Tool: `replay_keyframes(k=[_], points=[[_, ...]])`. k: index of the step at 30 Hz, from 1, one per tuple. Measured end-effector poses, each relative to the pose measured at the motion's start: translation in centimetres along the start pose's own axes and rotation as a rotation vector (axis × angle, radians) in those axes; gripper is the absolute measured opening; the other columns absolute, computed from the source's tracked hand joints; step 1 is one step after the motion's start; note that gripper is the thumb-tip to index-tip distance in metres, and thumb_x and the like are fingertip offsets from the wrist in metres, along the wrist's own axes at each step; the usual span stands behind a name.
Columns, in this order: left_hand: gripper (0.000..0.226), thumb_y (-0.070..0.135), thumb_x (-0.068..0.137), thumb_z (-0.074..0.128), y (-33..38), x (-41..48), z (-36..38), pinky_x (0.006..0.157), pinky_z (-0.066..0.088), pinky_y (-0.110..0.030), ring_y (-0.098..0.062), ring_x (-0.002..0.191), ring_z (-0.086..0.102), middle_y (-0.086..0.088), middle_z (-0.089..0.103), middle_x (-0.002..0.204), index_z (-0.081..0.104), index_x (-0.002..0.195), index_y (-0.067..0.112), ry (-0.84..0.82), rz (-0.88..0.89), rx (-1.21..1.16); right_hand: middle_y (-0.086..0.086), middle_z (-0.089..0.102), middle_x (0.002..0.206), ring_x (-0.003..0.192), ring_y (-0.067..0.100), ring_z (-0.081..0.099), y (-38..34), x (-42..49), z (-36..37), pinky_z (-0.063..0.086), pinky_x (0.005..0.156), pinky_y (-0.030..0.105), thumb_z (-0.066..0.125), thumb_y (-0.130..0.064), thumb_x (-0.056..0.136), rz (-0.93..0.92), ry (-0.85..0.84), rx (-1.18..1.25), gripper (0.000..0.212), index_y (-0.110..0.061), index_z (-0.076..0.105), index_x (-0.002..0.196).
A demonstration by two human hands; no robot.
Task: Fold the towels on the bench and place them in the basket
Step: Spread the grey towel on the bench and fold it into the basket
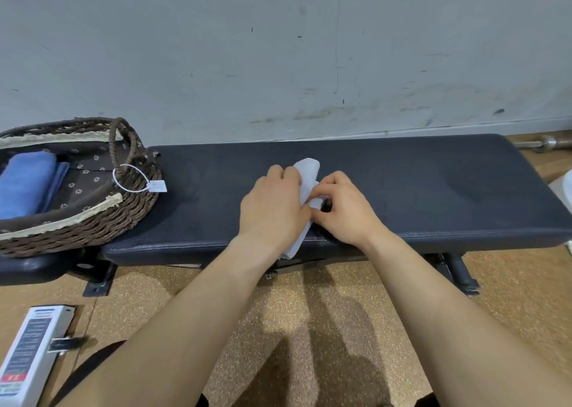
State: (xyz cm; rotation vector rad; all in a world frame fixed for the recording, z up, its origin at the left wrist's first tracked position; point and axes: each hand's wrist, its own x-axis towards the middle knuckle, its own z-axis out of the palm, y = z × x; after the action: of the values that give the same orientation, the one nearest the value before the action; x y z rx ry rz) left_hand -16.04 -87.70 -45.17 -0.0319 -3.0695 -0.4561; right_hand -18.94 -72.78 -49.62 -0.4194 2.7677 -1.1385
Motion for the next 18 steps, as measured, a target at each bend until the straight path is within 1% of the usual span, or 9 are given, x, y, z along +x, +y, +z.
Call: replay_keyframes(k=[1,3,6,7,9,12,15,16,18], points=[[0.036,0.046,0.091,0.054,0.3,-0.2,0.0,0.070,0.048,-0.038,-0.023,0.095,0.055,0.000,0.050,0.109,0.054,0.115,0.019,-0.006,0.006,-0.009,-0.007,0.053,0.103,0.092,0.010,0.054,0.0,0.0,0.0,0.048,0.079,0.029,0.073,-0.024,0.084,0.013,-0.010,0.039,0.012,-0.035,0.071,0.087],[0.031,0.040,0.095,0.046,0.3,-0.3,0.0,0.075,0.049,-0.038,-0.024,0.096,0.057,0.001,0.055,0.107,0.061,0.114,0.022,-0.005,0.003,-0.050,-0.009,0.064,0.095,0.086,0.008,0.060,-0.1,0.1,-0.4,0.048,0.074,0.027,0.071,-0.019,0.083,0.071,0.038,0.100,0.018,-0.036,0.067,0.077],[0.034,0.024,0.097,0.041,-0.5,-0.3,0.1,0.078,0.049,-0.038,-0.025,0.096,0.057,0.002,0.058,0.100,0.067,0.117,0.031,-0.060,0.039,-0.102,-0.012,0.072,0.085,0.080,0.007,0.066,0.0,0.6,-1.7,0.049,0.073,0.026,0.059,-0.014,0.085,0.228,0.247,0.268,0.020,-0.030,0.070,0.081],[0.034,0.023,0.097,0.043,-0.8,-0.4,0.2,0.078,0.050,-0.039,-0.024,0.094,0.057,0.003,0.059,0.097,0.067,0.118,0.033,-0.065,0.062,-0.124,-0.012,0.071,0.091,0.083,0.007,0.065,-0.1,0.6,-2.0,0.050,0.076,0.027,0.057,-0.016,0.087,0.240,0.315,0.314,0.018,-0.030,0.069,0.088],[0.031,0.023,0.096,0.047,-1.2,-0.4,0.4,0.075,0.050,-0.039,-0.022,0.089,0.057,0.005,0.058,0.090,0.069,0.114,0.034,-0.044,0.099,-0.154,-0.014,0.066,0.112,0.095,0.008,0.061,-0.5,0.7,-2.1,0.047,0.084,0.027,0.056,-0.024,0.092,0.125,0.339,0.283,0.021,-0.034,0.067,0.107],[0.023,0.023,0.093,0.051,-1.7,-0.6,1.3,0.068,0.048,-0.036,-0.019,0.086,0.055,0.007,0.053,0.089,0.068,0.106,0.032,-0.004,0.135,-0.160,-0.012,0.050,0.143,0.125,0.015,0.042,-0.9,0.9,-0.9,0.035,0.100,0.029,0.049,-0.036,0.102,-0.108,0.139,-0.019,0.033,-0.037,0.061,0.132],[0.028,0.024,0.092,0.057,-2.2,-1.2,2.5,0.070,0.048,-0.032,-0.018,0.099,0.049,0.006,0.053,0.108,0.063,0.118,0.031,0.105,0.158,-0.100,-0.014,0.042,0.154,0.137,0.021,0.034,0.3,1.3,-0.1,0.034,0.109,0.041,0.036,-0.045,0.106,-0.061,0.030,-0.189,0.038,-0.042,0.056,0.138],[0.033,0.024,0.092,0.058,-2.4,-1.4,3.0,0.075,0.049,-0.032,-0.019,0.107,0.048,0.006,0.054,0.119,0.061,0.124,0.029,0.149,0.179,-0.079,-0.016,0.041,0.155,0.139,0.021,0.033,0.7,1.3,0.0,0.033,0.110,0.043,0.034,-0.048,0.105,-0.037,0.021,-0.212,0.039,-0.045,0.054,0.139],[0.044,0.026,0.095,0.054,-3.2,-1.7,3.7,0.098,0.045,-0.035,-0.020,0.129,0.044,0.002,0.048,0.143,0.051,0.139,0.023,0.151,0.231,-0.062,-0.018,0.037,0.156,0.141,0.019,0.031,1.3,1.3,0.3,0.029,0.110,0.043,0.032,-0.051,0.105,-0.018,0.020,-0.242,0.041,-0.049,0.050,0.141]])
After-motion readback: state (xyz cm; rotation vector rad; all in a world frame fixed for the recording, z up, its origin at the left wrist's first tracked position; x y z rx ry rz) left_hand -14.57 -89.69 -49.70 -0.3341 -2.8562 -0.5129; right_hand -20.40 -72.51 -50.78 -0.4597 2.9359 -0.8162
